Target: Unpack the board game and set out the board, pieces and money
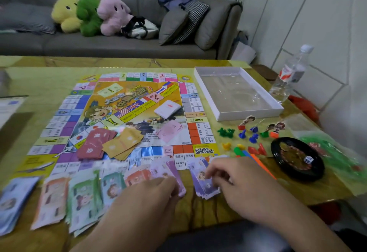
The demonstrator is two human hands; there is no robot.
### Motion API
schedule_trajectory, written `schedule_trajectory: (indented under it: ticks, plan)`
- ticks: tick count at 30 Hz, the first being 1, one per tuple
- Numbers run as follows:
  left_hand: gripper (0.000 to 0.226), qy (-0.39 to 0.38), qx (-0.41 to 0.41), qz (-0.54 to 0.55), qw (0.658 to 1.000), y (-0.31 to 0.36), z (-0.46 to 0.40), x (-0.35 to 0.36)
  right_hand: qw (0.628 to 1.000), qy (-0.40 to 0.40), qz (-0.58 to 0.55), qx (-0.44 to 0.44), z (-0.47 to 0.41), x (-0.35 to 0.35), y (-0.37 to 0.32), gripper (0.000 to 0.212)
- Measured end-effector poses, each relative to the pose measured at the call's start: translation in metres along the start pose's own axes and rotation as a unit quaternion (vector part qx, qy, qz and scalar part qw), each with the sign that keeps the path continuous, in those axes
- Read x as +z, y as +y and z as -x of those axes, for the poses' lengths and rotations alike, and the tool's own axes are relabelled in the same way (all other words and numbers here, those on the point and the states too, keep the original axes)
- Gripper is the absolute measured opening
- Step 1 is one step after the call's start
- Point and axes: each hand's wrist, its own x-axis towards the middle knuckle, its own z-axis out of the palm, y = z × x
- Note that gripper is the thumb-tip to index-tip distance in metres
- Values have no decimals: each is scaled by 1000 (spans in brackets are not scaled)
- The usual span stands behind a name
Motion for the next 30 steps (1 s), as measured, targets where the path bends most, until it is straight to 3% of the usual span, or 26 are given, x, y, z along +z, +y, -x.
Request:
schedule_trajectory:
  ticks: [4, 7, 10, 16, 30]
  plan:
    - [31, 2, -11, -4, 1000, -3, 3, -3, 989, 97, 47, 100, -14, -11, 30, 21]
    - [23, -1, -11, -12, 1000, -4, 2, -5, 988, 89, 50, 115, -15, -3, 29, 22]
    - [22, -26, -14, -25, 999, 0, -1, -7, 992, 92, 33, 74, -11, 5, 11, 21]
    - [11, -87, -19, -28, 996, -2, -4, -12, 999, 25, -24, -30, -5, 24, -32, 16]
    - [6, -22, -154, -8, 988, -55, 12, -45, 997, -6, -28, -76, -42, 47, -96, 16]
